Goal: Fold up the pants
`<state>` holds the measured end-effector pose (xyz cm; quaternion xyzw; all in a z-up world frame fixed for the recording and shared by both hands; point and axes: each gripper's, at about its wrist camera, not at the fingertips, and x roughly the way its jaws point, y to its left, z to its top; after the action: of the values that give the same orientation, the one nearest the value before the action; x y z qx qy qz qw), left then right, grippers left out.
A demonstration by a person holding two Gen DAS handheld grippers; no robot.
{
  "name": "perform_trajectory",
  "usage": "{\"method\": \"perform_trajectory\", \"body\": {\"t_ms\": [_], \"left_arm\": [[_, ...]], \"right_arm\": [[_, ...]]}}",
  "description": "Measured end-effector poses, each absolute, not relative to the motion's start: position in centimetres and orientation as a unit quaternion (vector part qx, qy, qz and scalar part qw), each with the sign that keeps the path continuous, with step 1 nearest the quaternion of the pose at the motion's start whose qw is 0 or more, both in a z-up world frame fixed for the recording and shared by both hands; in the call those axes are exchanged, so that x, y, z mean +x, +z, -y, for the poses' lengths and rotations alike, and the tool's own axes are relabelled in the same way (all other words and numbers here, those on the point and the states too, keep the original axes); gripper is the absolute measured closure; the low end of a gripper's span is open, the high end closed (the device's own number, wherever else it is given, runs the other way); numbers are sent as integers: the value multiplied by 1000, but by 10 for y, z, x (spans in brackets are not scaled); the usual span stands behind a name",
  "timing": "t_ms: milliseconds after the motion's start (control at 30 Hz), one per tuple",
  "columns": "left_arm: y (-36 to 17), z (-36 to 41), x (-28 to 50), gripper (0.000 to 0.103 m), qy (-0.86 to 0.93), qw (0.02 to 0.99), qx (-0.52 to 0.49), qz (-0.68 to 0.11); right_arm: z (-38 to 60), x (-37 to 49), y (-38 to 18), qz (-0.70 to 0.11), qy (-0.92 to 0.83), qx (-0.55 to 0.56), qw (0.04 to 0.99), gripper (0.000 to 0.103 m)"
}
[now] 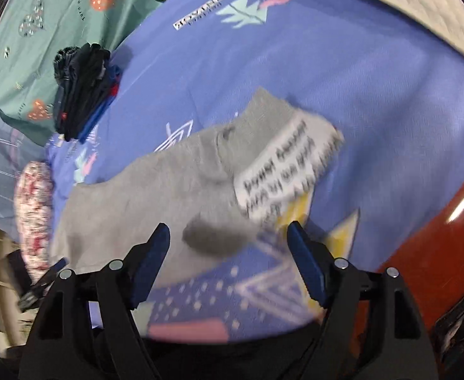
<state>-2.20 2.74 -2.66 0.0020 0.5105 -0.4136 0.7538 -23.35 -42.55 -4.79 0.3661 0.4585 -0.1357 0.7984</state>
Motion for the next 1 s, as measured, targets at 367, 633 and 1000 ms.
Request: {"method": "perform_trajectory", "body": {"t_ms": [367,633,1000], "left_arm": [[-41,-54,-15,9,-404,753,-44,-518],[-33,-65,-22,9,-393,765,-59,-506],[-35,-103,-23,8,-359,780,-94,-504]], "right_arm": [[397,-214,-26,-369,-134,286,874,74],[248,-148,61,-338,14,42,940,71],[182,-114,24,-442,243,42,862,26]]}}
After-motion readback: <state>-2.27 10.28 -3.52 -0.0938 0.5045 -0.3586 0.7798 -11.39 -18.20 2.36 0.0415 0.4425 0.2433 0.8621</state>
